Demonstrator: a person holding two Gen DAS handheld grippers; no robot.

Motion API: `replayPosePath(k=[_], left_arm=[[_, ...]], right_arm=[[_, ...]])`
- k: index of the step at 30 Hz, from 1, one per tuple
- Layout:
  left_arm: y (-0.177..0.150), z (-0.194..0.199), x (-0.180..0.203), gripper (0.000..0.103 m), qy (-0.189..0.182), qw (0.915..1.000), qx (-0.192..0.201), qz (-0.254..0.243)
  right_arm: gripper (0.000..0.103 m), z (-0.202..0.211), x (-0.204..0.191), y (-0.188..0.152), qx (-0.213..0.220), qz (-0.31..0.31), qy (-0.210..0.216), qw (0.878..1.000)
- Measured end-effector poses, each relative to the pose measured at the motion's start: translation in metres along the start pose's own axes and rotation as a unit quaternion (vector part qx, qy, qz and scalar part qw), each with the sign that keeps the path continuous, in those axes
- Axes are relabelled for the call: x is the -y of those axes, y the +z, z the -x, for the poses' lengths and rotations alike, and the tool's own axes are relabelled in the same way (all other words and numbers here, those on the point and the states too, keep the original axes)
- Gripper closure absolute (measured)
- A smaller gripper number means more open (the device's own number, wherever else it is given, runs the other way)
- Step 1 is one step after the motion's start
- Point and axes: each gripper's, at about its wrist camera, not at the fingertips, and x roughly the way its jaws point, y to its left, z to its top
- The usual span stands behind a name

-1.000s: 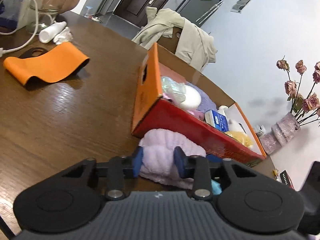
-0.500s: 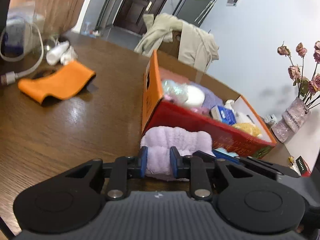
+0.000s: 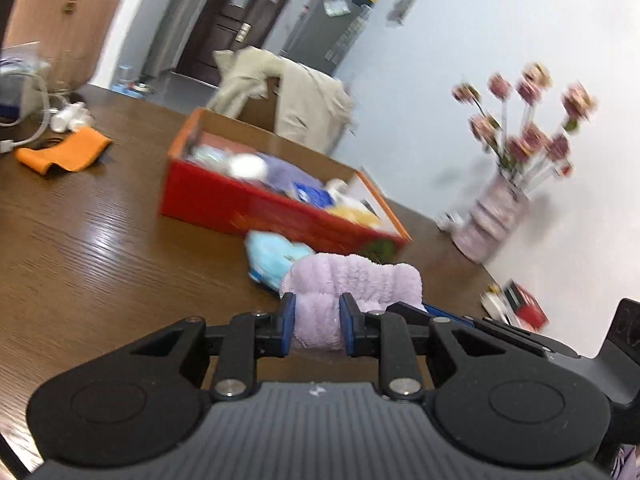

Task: Organize soft objects
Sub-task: 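Carry the pink headband over the box and lower it inside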

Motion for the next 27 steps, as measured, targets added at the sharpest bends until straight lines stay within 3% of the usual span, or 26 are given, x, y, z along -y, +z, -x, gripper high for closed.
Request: replayPosePath(k=[7, 12, 15, 21, 27], left_arm=[[-0.002, -0.016, 0.035, 0.080, -0.008, 0.9995, -0.004, -0.032], [0.038, -0.038, 0.042, 0.080, -0.012, 0.9978, 0.017, -0.063], [0.076, -0.066, 0.038, 0.080, -0.011, 0.9973, 0.023, -0.068], [0.134, -0.142, 0.011, 0.079, 0.023, 0.9980, -0.009, -0.058], [0.139, -0.196, -0.021, 0.079, 0.051, 0.9959, -0.054, -0.051]], right_arm=[[0.087, 0.022, 0.024, -0.004, 0.021, -0.021, -0.020, 0.999], [0.087, 0.006, 0.040, 0.033, 0.040, -0.007, -0.014, 0.999], [0.087, -0.030, 0.059, 0.069, 0.039, -0.003, -0.015, 0.999], [0.086, -0.123, 0.102, 0.118, -0.031, -0.045, -0.007, 0.998], [0.086, -0.195, 0.127, 0.116, -0.111, -0.070, -0.013, 0.991]])
